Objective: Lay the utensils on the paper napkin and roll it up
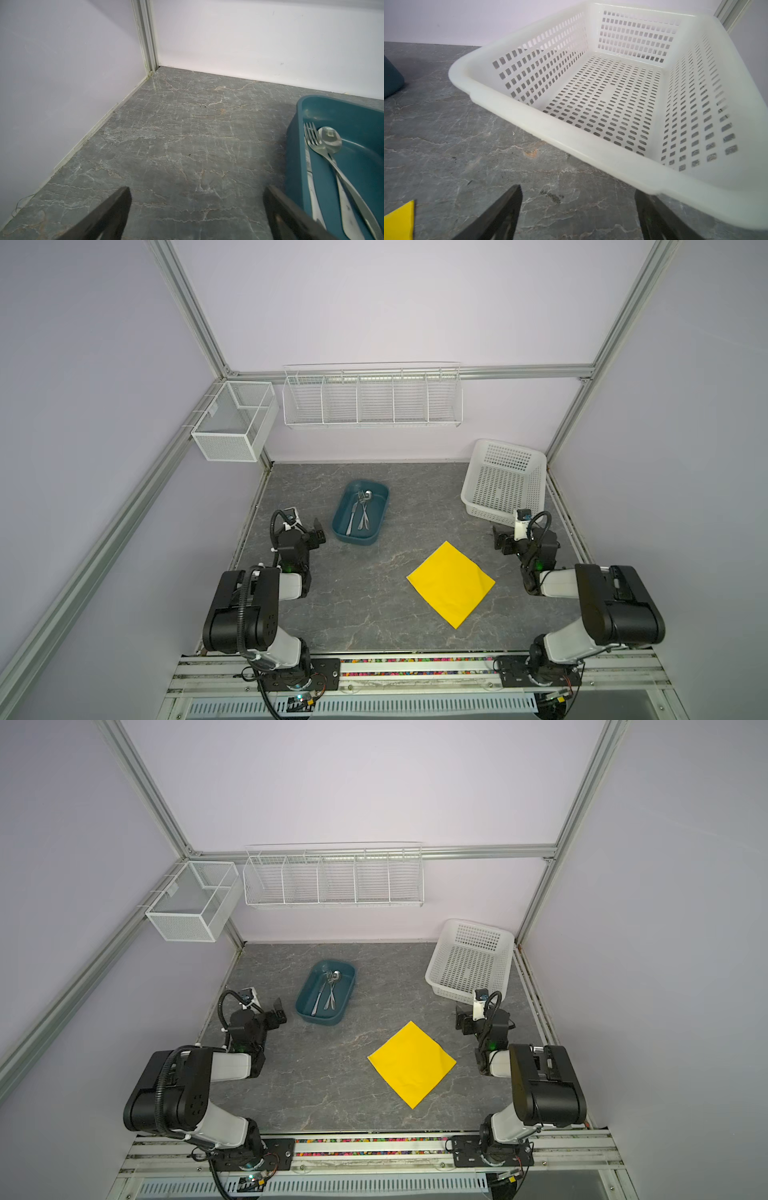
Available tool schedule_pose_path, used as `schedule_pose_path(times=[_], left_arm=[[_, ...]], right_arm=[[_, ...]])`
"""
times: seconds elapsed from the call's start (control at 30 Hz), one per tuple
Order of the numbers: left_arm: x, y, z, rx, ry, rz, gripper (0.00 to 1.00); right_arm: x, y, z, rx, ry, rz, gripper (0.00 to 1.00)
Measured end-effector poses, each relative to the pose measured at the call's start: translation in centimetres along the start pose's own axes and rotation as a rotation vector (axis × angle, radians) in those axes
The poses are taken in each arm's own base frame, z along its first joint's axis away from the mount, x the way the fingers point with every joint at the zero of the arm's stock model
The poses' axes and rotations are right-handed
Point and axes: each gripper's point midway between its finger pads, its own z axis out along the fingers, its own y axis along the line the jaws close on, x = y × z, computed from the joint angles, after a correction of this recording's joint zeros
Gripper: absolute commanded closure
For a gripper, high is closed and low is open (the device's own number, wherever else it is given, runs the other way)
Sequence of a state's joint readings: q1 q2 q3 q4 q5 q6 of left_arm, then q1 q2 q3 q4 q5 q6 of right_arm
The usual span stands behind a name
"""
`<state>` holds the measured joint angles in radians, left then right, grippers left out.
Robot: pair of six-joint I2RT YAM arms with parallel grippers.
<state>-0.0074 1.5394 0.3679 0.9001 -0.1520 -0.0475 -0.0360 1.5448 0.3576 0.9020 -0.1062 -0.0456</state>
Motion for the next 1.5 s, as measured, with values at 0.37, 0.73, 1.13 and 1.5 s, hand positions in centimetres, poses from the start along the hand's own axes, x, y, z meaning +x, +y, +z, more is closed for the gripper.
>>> schedule_pose_path(times=[0.37, 0.73, 1.13, 1.5], left_arm=[[0.0, 0.0, 0.0, 0.000, 0.000, 0.000, 0.00], [0.0, 0.0, 0.0, 0.000, 0.000, 0.000, 0.00], [-0.6, 0.2, -1.7, 0.002, -0.048, -0.011, 0.00], [-6.3, 3.4, -4.0, -0.187, -0.058, -0.166, 0.00]], right_arm=[[0.0, 0.0, 0.0, 0.000, 0.000, 0.000, 0.12], [-0.2, -0.8, 0.1, 0.042, 0.002, 0.010, 0.12], [-0.6, -0.1, -0.3, 0.043, 0.016, -0.008, 0.12], [-5.8, -0.3, -4.5, 0.081, 0.030, 0.099, 0.12]])
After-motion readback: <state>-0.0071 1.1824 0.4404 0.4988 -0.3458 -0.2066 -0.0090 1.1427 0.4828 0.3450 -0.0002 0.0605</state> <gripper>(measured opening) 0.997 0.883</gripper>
